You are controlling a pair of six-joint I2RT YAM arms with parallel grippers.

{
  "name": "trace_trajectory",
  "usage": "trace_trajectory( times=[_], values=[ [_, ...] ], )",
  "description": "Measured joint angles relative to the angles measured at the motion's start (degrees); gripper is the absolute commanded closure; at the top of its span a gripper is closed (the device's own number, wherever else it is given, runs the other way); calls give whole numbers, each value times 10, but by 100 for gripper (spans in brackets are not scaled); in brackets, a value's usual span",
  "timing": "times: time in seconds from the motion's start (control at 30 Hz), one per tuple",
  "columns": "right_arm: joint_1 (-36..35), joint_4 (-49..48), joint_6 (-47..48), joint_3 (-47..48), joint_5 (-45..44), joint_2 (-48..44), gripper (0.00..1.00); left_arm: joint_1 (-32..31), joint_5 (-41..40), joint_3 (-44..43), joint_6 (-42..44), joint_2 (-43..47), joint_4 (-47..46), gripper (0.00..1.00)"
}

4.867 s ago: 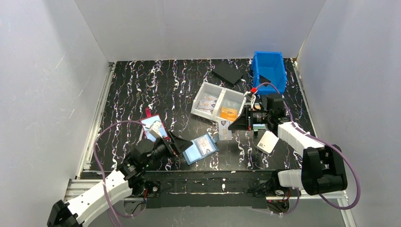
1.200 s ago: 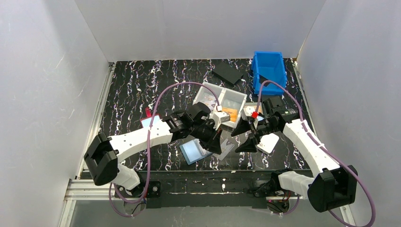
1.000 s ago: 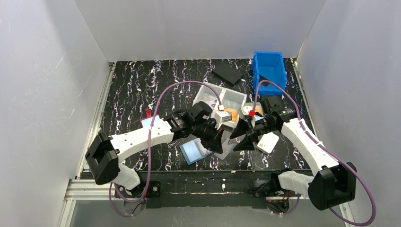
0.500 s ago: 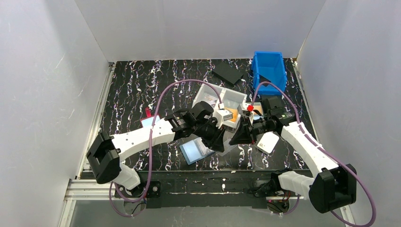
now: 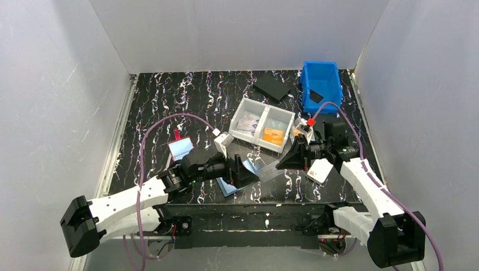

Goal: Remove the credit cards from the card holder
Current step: Place the credit card in the storage box.

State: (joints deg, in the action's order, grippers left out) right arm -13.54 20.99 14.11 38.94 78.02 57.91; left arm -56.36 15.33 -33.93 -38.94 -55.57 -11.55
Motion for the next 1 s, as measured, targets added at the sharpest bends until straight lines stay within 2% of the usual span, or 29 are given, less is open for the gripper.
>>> trace_trajectory(
  times=[0.27, 0.43, 0.6, 0.67, 0.73, 0.77, 0.9, 0.97, 1.0],
  values=[
    [12, -93, -146, -7, 2, 0, 99, 3, -36, 125, -126, 15, -204, 2],
    [12, -108, -243, 19, -18, 38, 99, 0, -58, 149, -184, -20, -306, 3],
    [12, -123, -344, 34, -46, 74, 99, -4, -85, 148, -219, -37, -365, 16],
    [12, -160, -416, 34, -61, 79, 99, -4, -107, 148, -241, -54, -388, 28],
    [16, -253, -514, 15, -75, 78, 99, -5, -118, 147, -264, -81, -412, 36],
    [18, -273, -536, 7, -78, 78, 99, -5, -119, 144, -277, -104, -426, 44],
    [19, -306, -574, -9, -85, 78, 99, -5, -115, 132, -300, -181, -496, 74],
    [19, -314, -581, -18, -88, 76, 99, -5, -108, 123, -312, -218, -542, 98],
    [19, -316, -584, -23, -89, 73, 99, -5, -103, 122, -317, -235, -566, 100]
  ],
)
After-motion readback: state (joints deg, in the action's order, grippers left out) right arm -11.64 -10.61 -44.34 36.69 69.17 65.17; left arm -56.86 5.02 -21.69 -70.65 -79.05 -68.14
